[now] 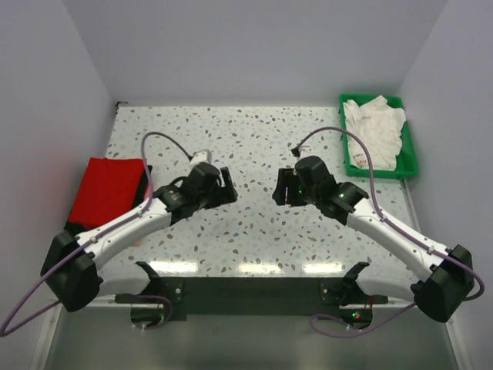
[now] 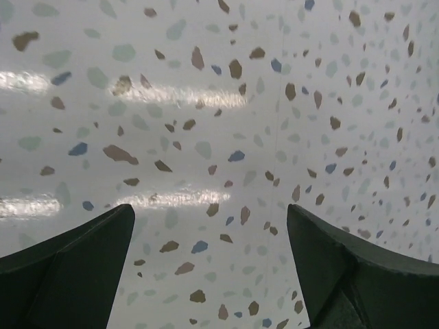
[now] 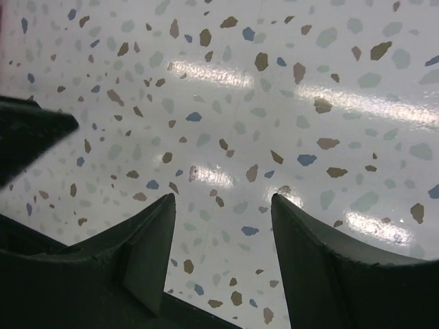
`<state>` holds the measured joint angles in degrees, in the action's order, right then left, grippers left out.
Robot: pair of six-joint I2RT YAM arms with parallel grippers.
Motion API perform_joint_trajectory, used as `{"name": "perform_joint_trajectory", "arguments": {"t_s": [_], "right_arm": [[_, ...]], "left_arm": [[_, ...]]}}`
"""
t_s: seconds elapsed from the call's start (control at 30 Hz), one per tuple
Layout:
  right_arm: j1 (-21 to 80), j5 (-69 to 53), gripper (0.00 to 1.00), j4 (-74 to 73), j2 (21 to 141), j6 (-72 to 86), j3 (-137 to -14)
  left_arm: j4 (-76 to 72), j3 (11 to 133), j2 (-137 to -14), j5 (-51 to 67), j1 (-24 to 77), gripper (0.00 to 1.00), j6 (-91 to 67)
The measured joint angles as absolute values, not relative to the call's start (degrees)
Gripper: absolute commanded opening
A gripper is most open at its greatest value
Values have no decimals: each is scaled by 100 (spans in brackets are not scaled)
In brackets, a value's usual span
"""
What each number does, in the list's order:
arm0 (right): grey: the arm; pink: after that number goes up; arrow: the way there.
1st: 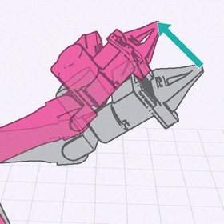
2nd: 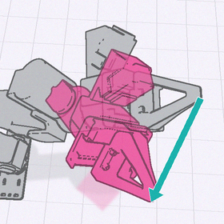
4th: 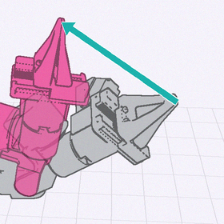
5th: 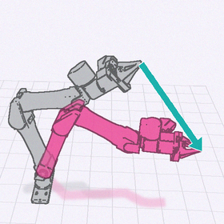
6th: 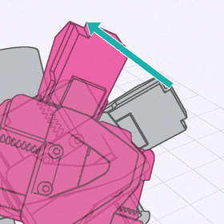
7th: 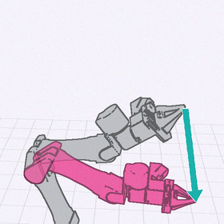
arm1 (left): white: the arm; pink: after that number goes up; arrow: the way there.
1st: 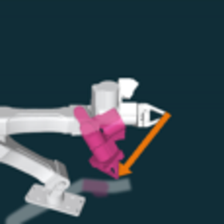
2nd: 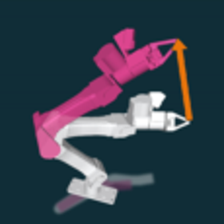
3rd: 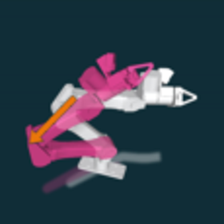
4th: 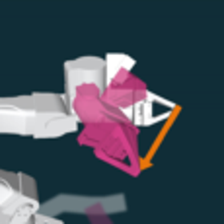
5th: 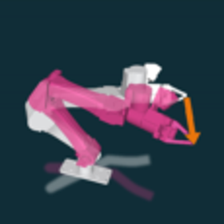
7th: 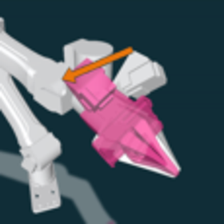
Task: Fold and stack the t-shirts
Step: Reset both grippers
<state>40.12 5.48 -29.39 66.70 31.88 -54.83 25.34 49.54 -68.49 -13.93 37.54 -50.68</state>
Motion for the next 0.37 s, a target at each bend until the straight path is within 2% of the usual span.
{"name": "perform_joint_trajectory", "arguments": {"t_s": [0.13, 0.37], "right_arm": [[4010, 1017, 61, -2980, 6359, 3188, -5360], [4010, 1610, 60, -2998, 5900, 3173, -5266]], "left_arm": [[2355, 4958, -7437, -1461, 4654, 98, -5094], [2217, 5019, -7491, -1505, 4801, 100, -4836]]}}
